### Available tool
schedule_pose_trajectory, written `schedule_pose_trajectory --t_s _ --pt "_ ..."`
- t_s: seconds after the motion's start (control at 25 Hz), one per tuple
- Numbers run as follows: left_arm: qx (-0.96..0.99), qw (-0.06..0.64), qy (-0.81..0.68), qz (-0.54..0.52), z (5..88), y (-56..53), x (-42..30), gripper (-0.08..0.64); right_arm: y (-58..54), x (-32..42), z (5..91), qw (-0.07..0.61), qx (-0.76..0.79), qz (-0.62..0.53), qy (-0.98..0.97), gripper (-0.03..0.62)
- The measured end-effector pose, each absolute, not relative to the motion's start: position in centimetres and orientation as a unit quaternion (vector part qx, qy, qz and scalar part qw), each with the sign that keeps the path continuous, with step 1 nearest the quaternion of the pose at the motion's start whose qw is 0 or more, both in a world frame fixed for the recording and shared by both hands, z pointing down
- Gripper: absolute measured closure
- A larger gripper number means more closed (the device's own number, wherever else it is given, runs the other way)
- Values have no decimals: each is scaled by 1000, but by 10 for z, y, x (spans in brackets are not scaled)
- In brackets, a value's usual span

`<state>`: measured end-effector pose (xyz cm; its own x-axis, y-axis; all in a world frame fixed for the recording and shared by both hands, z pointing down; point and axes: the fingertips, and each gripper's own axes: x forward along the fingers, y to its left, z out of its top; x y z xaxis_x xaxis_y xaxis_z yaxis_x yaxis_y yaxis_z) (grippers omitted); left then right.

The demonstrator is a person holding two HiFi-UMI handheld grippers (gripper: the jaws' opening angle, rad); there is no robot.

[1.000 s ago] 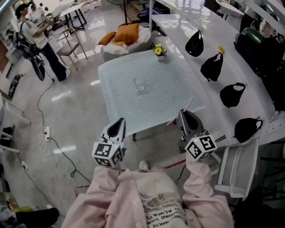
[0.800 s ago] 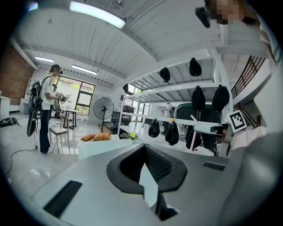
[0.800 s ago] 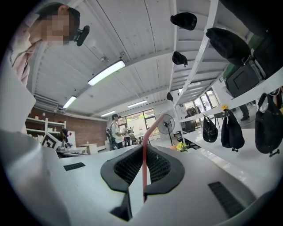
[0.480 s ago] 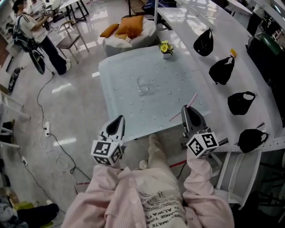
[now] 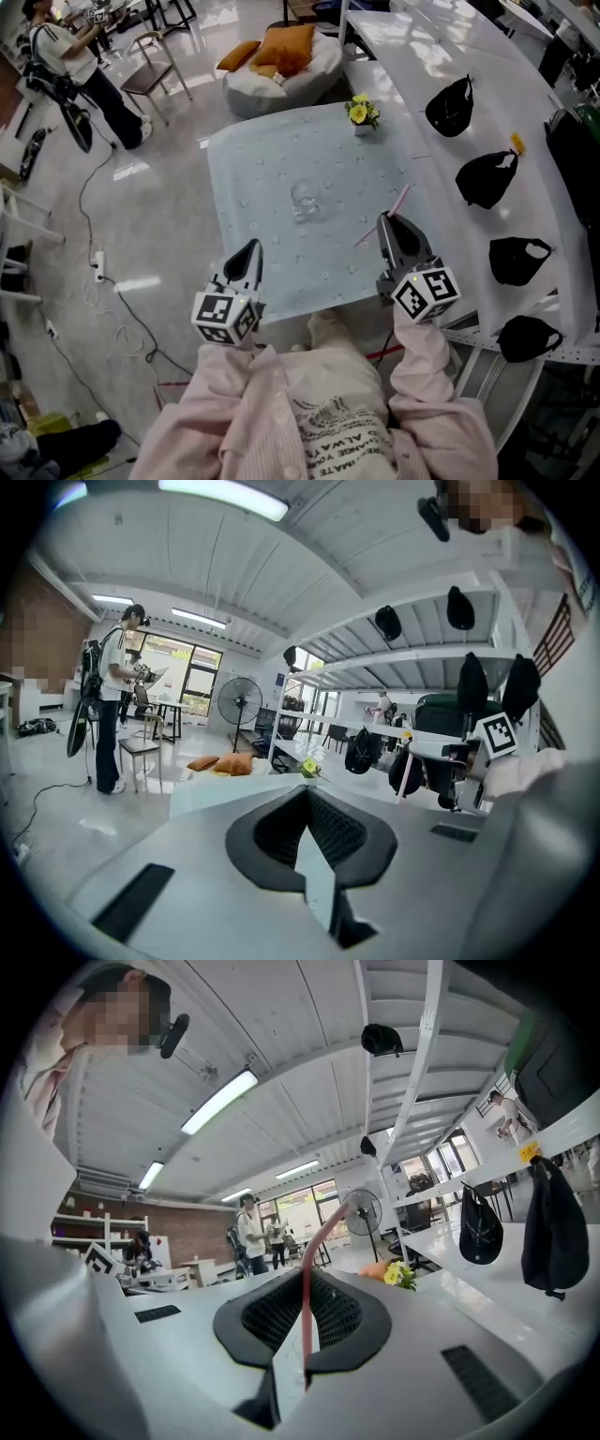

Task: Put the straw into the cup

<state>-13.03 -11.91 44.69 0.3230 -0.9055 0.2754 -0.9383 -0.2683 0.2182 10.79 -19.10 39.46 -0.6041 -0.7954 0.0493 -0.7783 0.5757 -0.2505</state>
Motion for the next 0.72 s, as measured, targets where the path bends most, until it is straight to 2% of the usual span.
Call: schedule_pose_trajectory --t_s 0.72 --pt "752 221 -619 51 484 -218 -130 561 -326 63 417 33 -365 -154 918 575"
